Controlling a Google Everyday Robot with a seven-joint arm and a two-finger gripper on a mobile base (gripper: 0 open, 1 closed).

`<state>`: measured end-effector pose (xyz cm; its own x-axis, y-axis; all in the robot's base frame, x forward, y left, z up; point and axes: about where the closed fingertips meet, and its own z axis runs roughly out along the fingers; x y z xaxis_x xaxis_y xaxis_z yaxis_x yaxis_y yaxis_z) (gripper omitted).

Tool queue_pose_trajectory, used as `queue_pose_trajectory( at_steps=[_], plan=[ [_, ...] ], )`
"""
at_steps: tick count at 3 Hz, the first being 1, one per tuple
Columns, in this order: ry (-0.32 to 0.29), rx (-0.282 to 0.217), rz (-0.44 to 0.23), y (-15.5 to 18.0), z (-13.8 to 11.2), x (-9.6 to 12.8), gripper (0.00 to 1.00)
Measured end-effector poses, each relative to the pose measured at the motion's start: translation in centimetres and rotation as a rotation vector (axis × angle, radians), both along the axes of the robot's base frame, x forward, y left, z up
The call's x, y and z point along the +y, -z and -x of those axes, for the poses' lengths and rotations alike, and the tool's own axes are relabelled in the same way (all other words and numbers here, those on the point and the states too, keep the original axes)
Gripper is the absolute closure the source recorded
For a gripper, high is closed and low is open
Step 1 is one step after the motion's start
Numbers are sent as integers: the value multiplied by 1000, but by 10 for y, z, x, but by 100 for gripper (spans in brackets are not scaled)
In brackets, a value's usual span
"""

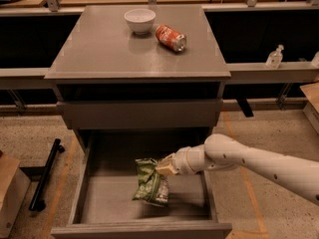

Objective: Pick green jalapeno chip bag from middle drawer and place on counter

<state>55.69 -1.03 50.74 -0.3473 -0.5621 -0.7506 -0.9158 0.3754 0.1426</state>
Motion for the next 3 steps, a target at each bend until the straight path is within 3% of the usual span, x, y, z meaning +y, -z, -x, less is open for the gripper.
queue_pose_trajectory(
  at_steps=[1,2,3],
  plan=[
    [-94,-83,-142,-77,5,2,100],
    [-189,-199,-211,-166,3,-14,100],
    [-291,-322,-190,-291,-15,-43,100]
  ],
)
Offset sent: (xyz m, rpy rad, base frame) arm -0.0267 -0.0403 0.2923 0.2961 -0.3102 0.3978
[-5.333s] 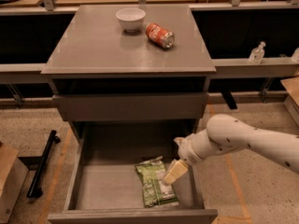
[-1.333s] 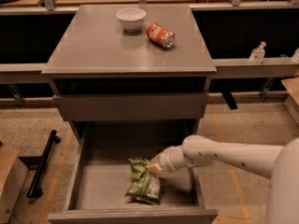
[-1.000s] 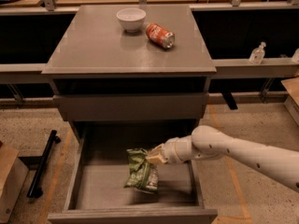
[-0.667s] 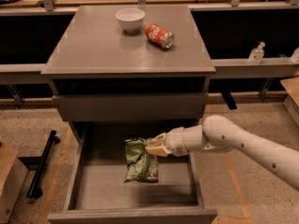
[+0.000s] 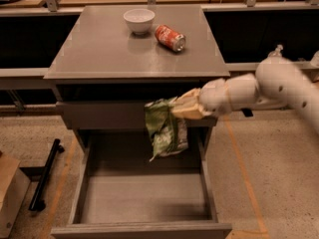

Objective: Pick green jalapeno chip bag from middle drawer and place on counter

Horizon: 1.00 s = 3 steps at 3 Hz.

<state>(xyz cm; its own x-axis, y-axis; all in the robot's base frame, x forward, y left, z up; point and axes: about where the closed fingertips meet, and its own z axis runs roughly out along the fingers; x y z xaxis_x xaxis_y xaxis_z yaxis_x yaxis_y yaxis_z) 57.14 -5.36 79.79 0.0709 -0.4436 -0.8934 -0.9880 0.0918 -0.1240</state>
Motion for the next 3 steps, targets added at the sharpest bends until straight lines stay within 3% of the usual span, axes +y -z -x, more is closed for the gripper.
queue_pose_trajectory(
  at_steps=[1,2,3],
  plan=[
    [-14,-38,59,-71,-18,-19,100],
    [5,-89,50,-100,-30,-33,100],
    [71,-104,34,-100,-30,-33,100]
  ],
)
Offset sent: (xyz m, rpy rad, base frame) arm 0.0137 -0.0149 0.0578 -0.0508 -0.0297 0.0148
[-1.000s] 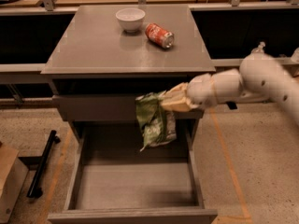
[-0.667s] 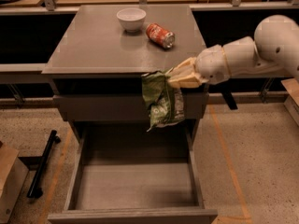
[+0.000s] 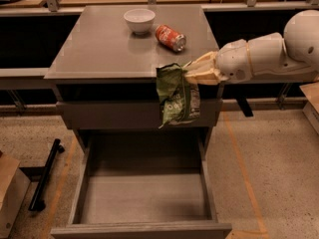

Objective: Pick green jalapeno chip bag from middle drawer and place on counter

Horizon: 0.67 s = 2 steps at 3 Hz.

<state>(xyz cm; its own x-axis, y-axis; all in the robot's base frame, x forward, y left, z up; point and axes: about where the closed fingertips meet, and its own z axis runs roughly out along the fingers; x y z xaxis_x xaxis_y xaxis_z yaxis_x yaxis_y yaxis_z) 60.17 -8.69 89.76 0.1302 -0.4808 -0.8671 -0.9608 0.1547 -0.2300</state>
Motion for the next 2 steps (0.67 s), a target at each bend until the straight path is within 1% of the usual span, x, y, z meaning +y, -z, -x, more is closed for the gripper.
queue_pose_trajectory(
  at_steps=[1,2],
  plan=[
    [63,-89,21,-20,-26,8,100],
    [119,-200,33,-54,-74,21,100]
  ],
)
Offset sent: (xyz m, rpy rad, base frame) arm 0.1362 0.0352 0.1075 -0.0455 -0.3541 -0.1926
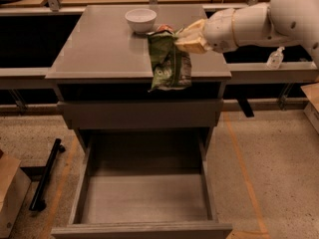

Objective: Pick green jalapeno chip bag from middle drawer and place on counter

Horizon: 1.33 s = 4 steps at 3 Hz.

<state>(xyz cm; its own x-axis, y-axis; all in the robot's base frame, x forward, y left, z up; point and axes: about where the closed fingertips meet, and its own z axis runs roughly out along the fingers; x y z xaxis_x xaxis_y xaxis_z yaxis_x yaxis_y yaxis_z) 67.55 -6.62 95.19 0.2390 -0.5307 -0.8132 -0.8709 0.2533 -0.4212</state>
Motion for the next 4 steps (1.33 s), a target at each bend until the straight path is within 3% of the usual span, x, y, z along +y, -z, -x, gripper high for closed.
queue_pose_trajectory(
  at_steps=[1,2,3,4],
  plan=[
    [57,-71,-1,-20,-54,13,100],
    [94,-128,-10,-16,-101,33,100],
    [109,-170,-39,-3,-135,53,85],
    [18,-180,-39,53,-176,103,62]
  ],
)
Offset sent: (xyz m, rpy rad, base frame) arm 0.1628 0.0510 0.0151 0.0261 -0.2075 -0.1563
